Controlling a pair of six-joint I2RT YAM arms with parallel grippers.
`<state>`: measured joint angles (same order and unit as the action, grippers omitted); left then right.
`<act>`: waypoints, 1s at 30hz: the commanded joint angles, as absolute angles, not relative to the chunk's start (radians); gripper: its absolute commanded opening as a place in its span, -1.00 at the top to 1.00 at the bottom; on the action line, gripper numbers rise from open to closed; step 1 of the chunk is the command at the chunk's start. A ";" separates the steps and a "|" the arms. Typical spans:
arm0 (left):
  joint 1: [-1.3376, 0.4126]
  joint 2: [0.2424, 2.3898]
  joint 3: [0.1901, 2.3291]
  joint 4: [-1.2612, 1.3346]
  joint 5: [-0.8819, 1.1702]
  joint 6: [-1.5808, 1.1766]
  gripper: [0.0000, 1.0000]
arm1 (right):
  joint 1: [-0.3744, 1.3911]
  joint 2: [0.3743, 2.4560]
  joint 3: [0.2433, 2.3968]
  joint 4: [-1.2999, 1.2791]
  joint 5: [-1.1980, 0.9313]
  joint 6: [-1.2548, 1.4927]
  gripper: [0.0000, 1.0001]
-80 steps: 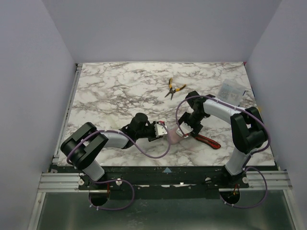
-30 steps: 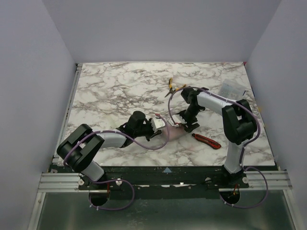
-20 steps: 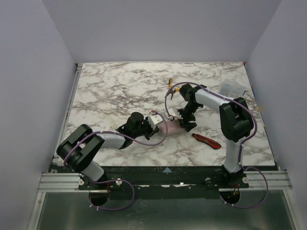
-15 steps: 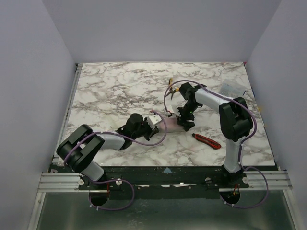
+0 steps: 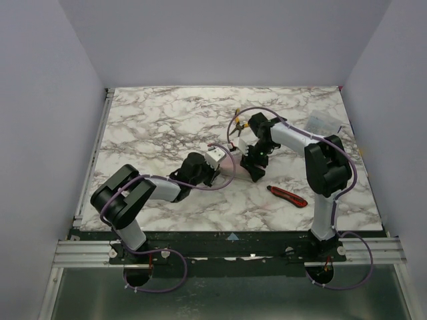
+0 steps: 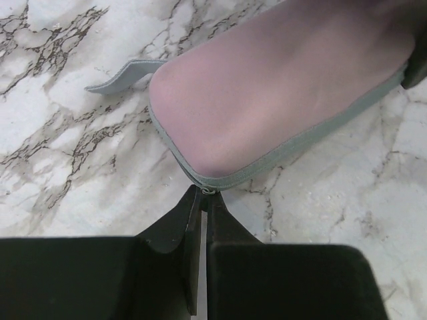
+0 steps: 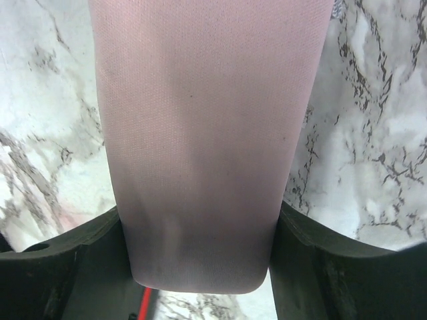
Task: Open the umbrella
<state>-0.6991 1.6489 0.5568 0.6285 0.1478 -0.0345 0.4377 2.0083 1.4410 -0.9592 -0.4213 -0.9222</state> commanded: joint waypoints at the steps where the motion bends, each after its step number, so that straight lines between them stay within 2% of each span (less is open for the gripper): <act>1: -0.709 1.688 0.597 0.618 0.166 -0.074 1.00 | 0.446 2.070 1.439 -0.973 -0.473 -0.739 0.00; 2: -0.705 1.688 0.595 0.625 0.167 -0.064 1.00 | 0.446 2.064 1.442 -1.001 -0.495 -0.740 -0.31; 3: -0.699 1.689 0.595 0.627 0.167 -0.053 1.00 | 0.446 2.055 1.446 -1.027 -0.511 -0.740 -0.52; 5: -0.687 1.691 0.596 0.636 0.191 -0.037 1.00 | 0.443 2.051 1.475 -1.087 -0.540 -0.747 -0.71; 12: -0.670 1.709 0.626 0.638 0.227 0.046 1.00 | 0.376 2.204 1.756 -1.251 -0.667 -0.671 -0.80; 14: -0.662 1.720 0.637 0.638 0.239 0.063 1.00 | 0.360 2.271 1.863 -1.297 -0.727 -0.640 -0.90; 17: -0.660 1.727 0.648 0.638 0.258 0.097 1.00 | 0.356 2.331 1.962 -1.311 -0.784 -0.600 -0.96; 19: -0.660 1.730 0.663 0.626 0.271 0.115 1.00 | 0.356 2.350 1.981 -1.284 -0.812 -0.557 -0.95; 23: -0.657 1.737 0.689 0.612 0.277 0.124 1.00 | 0.358 2.346 1.941 -1.174 -0.818 -0.462 -0.81; 27: -0.658 1.745 0.713 0.584 0.274 0.117 1.00 | 0.369 2.333 1.877 -1.108 -0.800 -0.417 -0.45; 30: -0.657 1.735 0.710 0.577 0.283 0.103 1.00 | 0.371 2.292 1.783 -1.009 -0.760 -0.355 -0.05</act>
